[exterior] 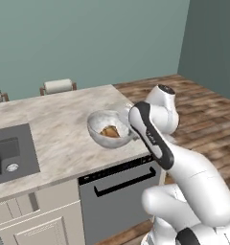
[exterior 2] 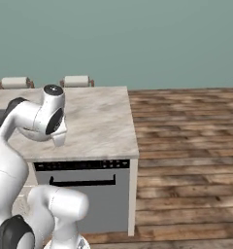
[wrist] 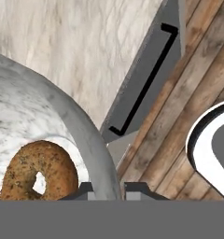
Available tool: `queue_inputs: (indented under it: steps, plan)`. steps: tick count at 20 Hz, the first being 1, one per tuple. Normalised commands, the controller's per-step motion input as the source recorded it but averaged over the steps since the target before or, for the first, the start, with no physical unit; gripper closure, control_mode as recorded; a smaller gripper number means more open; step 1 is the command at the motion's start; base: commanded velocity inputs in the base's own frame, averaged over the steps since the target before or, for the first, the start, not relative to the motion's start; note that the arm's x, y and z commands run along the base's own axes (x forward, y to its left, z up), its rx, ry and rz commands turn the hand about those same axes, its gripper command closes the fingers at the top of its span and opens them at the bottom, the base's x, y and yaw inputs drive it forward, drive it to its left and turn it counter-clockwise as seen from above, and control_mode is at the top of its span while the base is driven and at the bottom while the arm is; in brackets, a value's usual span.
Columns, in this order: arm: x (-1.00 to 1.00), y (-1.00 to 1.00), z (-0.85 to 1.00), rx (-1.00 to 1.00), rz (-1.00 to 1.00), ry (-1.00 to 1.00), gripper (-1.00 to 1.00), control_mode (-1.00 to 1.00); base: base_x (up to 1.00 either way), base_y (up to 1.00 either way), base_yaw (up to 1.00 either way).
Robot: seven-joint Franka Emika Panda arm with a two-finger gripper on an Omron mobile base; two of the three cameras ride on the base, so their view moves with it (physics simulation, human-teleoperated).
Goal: Pick up the heated bread from the toaster oven and place it in the bowl. Then move the bread bowl to the dining counter.
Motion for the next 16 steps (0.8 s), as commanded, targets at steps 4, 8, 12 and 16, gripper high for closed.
queue_inputs:
  steps: [4, 8, 12, 16]
  plan:
    - [1.0, 0.29, -0.41, -0.06, -0.03, 0.01, 1.0, -1.0, 0.0, 0.0, 0.0]
    - [1.0, 0.33, -0.59, -0.05, -0.02, 0.0, 1.0, -1.0, 0.0, 0.0, 0.0]
    - [1.0, 0.31, -0.68, -0.02, -0.04, 0.0, 1.0, -1.0, 0.0, 0.0, 0.0]
    - [1.0, 0.17, -0.71, 0.0, -0.03, 0.0, 1.0, -1.0, 0.0, 0.0, 0.0]
